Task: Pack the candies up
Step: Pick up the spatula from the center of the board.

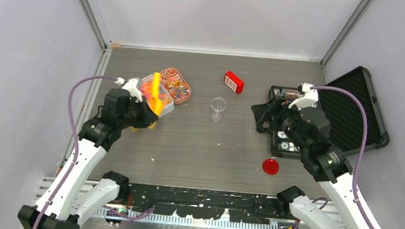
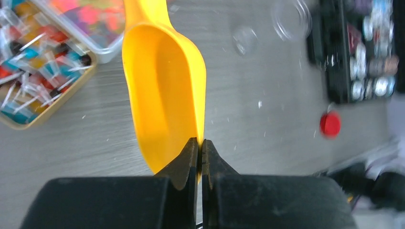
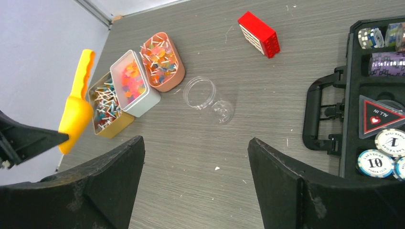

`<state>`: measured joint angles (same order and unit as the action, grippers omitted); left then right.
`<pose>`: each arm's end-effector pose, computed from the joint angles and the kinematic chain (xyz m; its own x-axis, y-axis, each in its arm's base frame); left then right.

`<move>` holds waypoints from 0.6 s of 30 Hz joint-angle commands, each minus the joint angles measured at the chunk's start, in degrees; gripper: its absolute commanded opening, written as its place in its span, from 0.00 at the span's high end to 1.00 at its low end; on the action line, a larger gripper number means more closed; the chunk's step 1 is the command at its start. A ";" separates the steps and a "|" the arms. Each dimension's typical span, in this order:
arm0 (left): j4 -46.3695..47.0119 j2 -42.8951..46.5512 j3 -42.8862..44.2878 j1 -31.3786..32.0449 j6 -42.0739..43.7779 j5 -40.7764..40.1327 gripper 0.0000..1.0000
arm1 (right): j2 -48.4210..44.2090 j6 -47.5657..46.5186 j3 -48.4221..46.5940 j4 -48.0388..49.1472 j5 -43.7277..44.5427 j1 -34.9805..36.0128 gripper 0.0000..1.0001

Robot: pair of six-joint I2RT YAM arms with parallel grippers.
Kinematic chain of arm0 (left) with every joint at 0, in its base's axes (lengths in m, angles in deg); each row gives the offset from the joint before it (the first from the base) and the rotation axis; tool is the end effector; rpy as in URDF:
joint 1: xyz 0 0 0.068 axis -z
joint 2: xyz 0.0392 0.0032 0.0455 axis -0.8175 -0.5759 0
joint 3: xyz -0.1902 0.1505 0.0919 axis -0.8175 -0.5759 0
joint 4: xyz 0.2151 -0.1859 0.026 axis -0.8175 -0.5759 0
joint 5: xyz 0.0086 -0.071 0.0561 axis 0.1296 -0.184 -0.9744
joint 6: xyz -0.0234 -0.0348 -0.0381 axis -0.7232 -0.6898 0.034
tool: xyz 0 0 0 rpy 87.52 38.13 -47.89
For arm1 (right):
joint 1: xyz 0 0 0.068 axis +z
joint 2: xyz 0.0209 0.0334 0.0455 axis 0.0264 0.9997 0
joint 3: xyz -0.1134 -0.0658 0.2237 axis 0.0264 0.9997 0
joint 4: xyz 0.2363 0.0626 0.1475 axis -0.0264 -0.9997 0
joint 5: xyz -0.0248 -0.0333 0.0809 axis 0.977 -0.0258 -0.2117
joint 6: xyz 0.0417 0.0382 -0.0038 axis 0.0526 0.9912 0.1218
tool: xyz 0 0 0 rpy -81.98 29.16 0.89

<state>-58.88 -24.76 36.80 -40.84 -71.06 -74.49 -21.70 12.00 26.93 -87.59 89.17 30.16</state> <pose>0.1985 -0.0543 0.3142 -0.6360 -0.3849 -0.6688 -0.0025 0.8677 -0.4971 0.1689 0.0874 0.3761 -0.3852 0.3401 -0.8579 -0.2240 0.8674 0.4444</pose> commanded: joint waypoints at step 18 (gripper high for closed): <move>0.93 1.15 1.67 25.01 61.17 24.23 1.00 | 11.12 -14.59 -18.81 -15.52 -29.68 -0.24 0.16</move>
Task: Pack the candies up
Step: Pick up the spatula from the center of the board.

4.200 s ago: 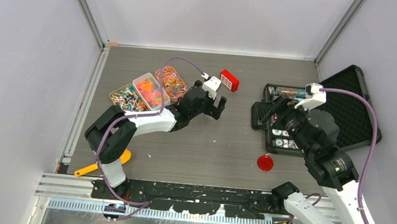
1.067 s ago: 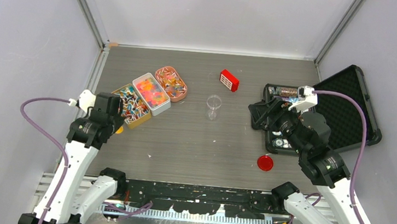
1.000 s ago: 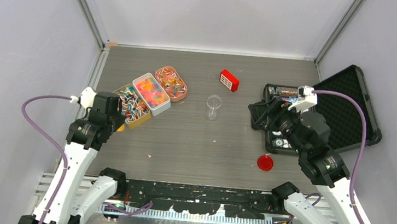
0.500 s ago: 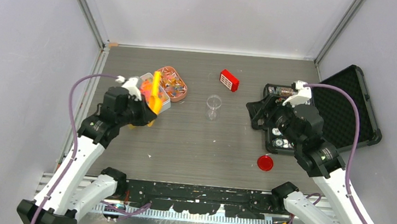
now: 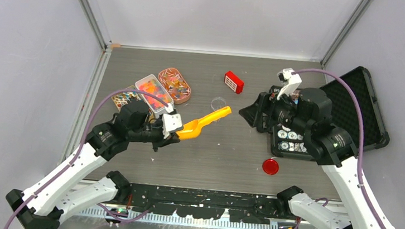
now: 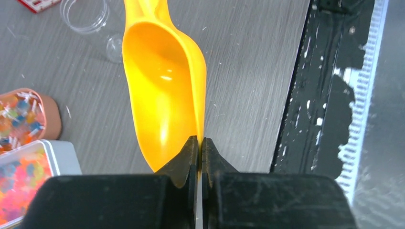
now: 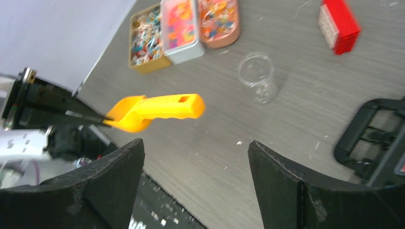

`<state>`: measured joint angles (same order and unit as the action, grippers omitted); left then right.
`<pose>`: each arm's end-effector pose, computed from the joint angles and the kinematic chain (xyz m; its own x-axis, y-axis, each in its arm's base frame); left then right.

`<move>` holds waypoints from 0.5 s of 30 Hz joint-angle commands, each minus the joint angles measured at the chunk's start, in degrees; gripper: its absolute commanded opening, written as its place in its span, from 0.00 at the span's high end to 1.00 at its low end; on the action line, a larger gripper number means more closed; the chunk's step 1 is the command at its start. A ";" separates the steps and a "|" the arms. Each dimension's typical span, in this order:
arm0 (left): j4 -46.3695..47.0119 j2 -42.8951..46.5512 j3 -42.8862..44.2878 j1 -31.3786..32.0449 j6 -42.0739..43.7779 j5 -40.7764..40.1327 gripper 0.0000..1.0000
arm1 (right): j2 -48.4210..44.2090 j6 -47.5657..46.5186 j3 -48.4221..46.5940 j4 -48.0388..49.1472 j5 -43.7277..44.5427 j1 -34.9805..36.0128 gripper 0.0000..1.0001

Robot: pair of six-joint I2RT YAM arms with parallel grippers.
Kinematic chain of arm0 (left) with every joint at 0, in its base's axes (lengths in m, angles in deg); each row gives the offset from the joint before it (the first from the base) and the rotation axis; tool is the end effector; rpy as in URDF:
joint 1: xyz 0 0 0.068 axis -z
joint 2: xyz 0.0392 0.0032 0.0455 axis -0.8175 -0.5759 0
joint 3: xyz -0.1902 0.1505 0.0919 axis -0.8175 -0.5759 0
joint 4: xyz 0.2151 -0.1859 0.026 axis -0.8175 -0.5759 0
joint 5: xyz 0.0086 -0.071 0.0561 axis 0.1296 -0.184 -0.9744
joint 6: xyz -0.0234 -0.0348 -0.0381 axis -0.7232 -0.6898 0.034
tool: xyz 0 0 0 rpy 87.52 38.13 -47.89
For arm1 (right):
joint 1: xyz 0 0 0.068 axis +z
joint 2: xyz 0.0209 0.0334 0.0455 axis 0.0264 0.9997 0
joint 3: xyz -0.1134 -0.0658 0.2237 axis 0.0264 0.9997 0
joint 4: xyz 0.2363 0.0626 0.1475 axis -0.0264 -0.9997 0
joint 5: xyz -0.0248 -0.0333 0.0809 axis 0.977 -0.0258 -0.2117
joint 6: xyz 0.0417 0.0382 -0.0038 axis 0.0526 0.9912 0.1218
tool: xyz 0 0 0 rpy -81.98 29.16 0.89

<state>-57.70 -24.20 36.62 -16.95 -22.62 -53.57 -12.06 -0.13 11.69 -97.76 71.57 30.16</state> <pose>0.1477 -0.1383 0.3191 -0.1638 0.4434 -0.8813 0.9382 0.3461 -0.0002 0.1753 0.1047 0.4200 -0.4660 0.0713 -0.8819 -0.5184 0.7858 0.3374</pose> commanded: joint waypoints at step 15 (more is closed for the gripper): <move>-0.61 -0.85 0.13 2.04 24.49 20.78 1.00 | 8.68 -10.11 -8.01 -15.23 -23.27 1.85 0.25</move>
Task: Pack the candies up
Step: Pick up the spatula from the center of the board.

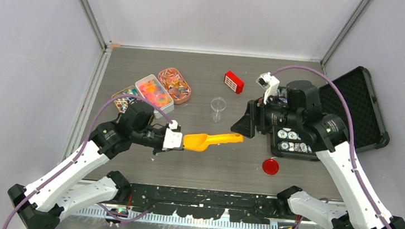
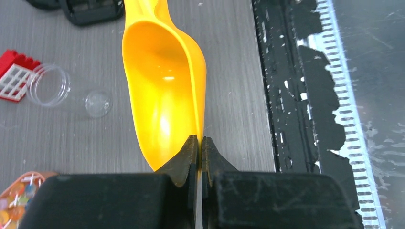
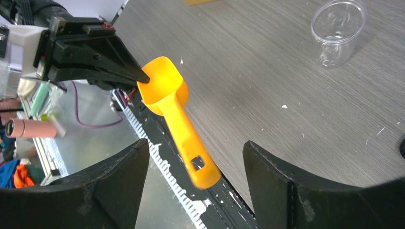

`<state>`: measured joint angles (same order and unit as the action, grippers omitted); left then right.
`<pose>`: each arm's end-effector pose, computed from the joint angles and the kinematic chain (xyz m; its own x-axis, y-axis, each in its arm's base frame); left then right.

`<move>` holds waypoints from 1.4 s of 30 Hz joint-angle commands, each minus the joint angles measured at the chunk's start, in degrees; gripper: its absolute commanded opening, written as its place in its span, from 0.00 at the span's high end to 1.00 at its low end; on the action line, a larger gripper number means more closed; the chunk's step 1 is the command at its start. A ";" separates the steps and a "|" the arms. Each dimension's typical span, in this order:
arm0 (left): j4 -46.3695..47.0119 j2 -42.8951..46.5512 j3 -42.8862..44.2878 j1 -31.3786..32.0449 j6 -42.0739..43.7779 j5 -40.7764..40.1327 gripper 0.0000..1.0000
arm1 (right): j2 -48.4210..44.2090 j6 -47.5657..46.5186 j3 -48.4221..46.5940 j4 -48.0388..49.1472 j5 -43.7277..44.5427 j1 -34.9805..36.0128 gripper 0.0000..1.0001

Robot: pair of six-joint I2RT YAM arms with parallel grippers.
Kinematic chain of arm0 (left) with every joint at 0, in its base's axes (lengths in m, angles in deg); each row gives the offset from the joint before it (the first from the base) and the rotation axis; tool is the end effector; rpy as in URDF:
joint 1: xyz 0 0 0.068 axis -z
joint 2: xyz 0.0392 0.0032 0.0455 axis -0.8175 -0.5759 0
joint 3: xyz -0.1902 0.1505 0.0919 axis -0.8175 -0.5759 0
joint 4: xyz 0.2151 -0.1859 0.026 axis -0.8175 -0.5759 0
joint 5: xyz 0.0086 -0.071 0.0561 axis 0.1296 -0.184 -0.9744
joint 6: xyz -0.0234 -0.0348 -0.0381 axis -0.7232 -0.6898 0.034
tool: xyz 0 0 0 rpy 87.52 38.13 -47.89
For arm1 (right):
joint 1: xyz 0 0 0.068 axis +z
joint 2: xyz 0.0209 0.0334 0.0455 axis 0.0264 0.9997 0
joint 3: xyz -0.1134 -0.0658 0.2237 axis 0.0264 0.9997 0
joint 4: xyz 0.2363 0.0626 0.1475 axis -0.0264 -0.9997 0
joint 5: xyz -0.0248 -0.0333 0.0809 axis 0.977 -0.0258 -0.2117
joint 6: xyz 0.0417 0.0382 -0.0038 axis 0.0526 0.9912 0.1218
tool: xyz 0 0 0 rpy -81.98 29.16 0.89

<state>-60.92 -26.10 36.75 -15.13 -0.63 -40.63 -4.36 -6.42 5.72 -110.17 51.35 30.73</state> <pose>0.1379 -0.1480 0.3119 0.1830 0.4598 -0.8690 0.9819 -0.0423 0.1844 0.1812 0.1251 0.4100 -0.6237 -0.1680 -0.7634 -0.6918 0.5733 0.4391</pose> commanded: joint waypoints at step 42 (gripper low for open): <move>11.14 0.98 -3.56 0.20 -7.47 6.18 1.00 | 0.56 -1.80 8.49 8.41 0.61 14.15 0.79</move>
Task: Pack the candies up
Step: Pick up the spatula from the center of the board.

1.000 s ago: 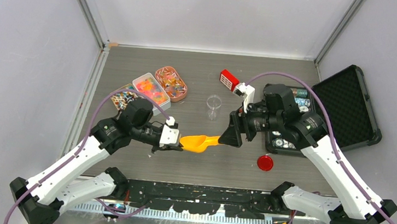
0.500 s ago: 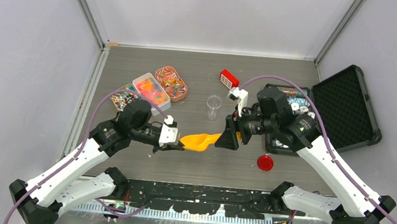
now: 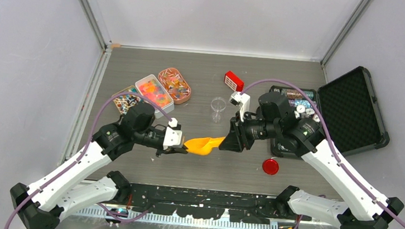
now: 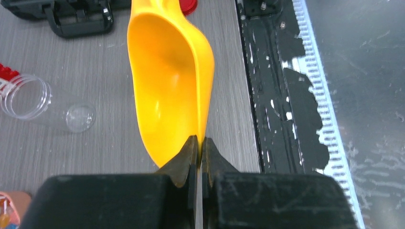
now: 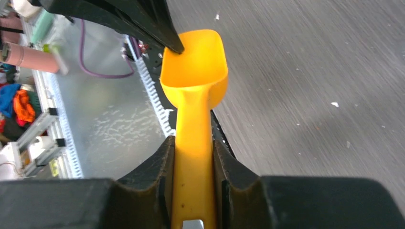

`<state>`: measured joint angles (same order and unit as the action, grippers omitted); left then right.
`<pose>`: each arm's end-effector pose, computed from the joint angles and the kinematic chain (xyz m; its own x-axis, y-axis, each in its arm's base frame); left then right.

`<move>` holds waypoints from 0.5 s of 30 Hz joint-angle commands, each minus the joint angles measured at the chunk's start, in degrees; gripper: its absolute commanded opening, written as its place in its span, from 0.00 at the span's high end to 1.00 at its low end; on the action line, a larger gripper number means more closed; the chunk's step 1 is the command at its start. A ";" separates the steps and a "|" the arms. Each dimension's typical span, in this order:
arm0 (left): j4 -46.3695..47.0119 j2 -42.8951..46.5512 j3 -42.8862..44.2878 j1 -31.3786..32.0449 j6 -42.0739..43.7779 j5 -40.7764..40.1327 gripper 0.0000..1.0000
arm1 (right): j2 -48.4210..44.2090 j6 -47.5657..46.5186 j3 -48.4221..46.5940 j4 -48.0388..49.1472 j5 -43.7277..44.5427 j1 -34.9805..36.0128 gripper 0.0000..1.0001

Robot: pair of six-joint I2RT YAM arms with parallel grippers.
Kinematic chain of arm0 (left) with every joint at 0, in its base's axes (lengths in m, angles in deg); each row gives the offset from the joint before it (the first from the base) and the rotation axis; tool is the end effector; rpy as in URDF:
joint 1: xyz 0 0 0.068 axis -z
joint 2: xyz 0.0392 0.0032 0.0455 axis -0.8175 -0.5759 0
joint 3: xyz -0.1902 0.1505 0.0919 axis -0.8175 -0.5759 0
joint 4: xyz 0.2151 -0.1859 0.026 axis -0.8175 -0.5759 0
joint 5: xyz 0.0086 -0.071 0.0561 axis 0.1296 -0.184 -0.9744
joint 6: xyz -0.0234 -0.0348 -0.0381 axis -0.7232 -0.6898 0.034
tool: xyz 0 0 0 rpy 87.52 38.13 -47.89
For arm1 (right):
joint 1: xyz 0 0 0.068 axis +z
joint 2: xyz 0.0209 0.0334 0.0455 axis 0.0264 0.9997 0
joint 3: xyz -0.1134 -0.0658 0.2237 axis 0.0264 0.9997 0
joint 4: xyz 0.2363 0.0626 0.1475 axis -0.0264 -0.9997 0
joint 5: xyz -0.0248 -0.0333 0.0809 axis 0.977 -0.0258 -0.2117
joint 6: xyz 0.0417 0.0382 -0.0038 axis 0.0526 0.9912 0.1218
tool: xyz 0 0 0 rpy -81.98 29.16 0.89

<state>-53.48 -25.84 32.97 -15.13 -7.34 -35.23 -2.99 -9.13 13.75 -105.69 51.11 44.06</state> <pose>0.1402 -0.1535 0.3018 0.1153 0.3773 -0.9189 0.9932 -0.0571 0.1012 0.1618 0.1769 0.3649 -0.5774 -0.3702 -0.7277 -0.8055 0.4041 0.4335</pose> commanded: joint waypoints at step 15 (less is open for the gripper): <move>1.53 2.17 -0.75 0.15 3.54 1.18 1.00 | -4.47 2.35 0.80 6.80 0.60 0.86 0.59</move>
<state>-53.79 -25.07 32.56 -15.09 -5.27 -34.88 -5.39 -8.28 14.93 -103.16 52.01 44.61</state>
